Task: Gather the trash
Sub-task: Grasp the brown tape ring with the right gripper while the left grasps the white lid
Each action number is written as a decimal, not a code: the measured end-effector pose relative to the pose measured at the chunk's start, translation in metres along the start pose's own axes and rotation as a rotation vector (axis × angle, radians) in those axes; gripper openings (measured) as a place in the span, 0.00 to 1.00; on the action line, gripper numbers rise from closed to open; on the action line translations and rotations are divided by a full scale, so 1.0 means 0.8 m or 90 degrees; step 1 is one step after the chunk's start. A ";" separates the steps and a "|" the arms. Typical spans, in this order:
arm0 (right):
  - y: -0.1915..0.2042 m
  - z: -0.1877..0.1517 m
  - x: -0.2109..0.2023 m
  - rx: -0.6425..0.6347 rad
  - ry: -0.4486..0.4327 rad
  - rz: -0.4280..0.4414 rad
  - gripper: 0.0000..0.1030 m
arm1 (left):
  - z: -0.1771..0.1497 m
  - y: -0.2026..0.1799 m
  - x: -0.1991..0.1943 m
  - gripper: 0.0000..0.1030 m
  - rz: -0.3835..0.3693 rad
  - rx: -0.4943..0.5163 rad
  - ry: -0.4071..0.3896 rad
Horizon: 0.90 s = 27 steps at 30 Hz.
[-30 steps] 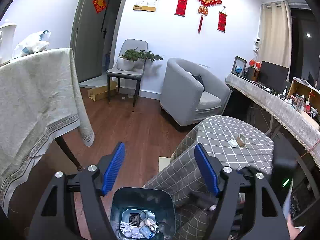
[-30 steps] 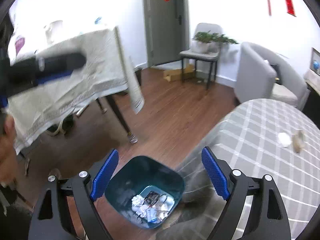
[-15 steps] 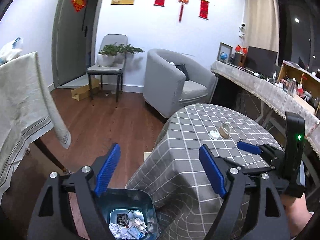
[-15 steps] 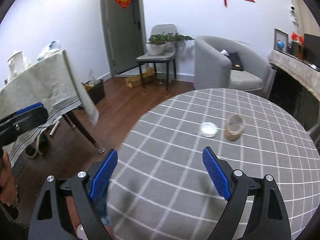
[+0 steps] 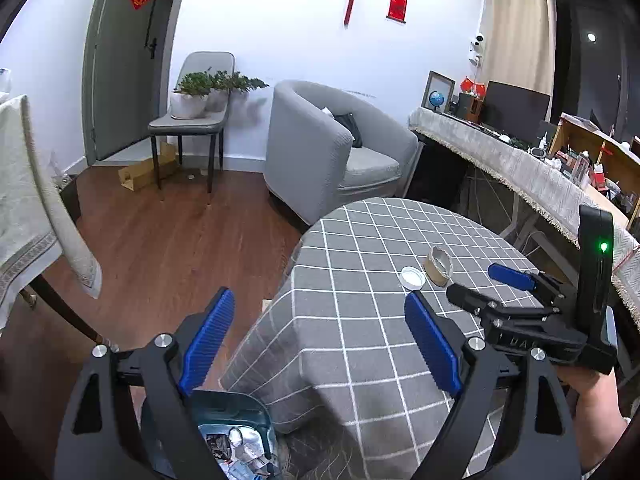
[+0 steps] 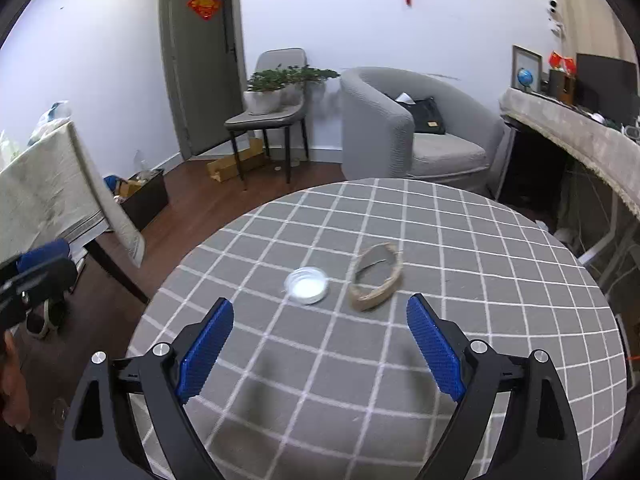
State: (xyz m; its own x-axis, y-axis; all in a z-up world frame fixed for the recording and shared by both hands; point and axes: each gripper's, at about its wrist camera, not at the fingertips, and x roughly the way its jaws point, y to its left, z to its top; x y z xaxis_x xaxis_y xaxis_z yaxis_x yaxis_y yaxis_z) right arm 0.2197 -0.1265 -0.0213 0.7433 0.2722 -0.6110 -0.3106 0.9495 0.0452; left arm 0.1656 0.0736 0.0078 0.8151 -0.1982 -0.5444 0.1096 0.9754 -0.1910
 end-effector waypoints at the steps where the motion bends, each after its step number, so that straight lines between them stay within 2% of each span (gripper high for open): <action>1: -0.003 0.002 0.002 0.003 0.001 -0.003 0.87 | 0.000 -0.001 0.004 0.86 -0.002 0.001 0.002; 10: -0.027 0.019 0.033 0.010 0.024 -0.021 0.86 | 0.005 -0.011 0.046 0.86 -0.027 0.004 0.028; 16: -0.033 0.026 0.054 0.007 0.056 -0.030 0.66 | 0.006 -0.014 0.068 0.86 -0.043 0.003 0.047; 27: -0.043 0.032 0.084 0.024 0.108 -0.040 0.58 | 0.003 -0.034 0.097 0.86 -0.078 0.016 0.078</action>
State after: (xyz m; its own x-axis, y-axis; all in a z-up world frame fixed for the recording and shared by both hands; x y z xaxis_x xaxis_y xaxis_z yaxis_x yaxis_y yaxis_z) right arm 0.2957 -0.1365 -0.0438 0.6494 0.1848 -0.7377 -0.2417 0.9699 0.0302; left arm 0.2274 0.0316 -0.0274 0.7199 -0.3246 -0.6136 0.2189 0.9450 -0.2430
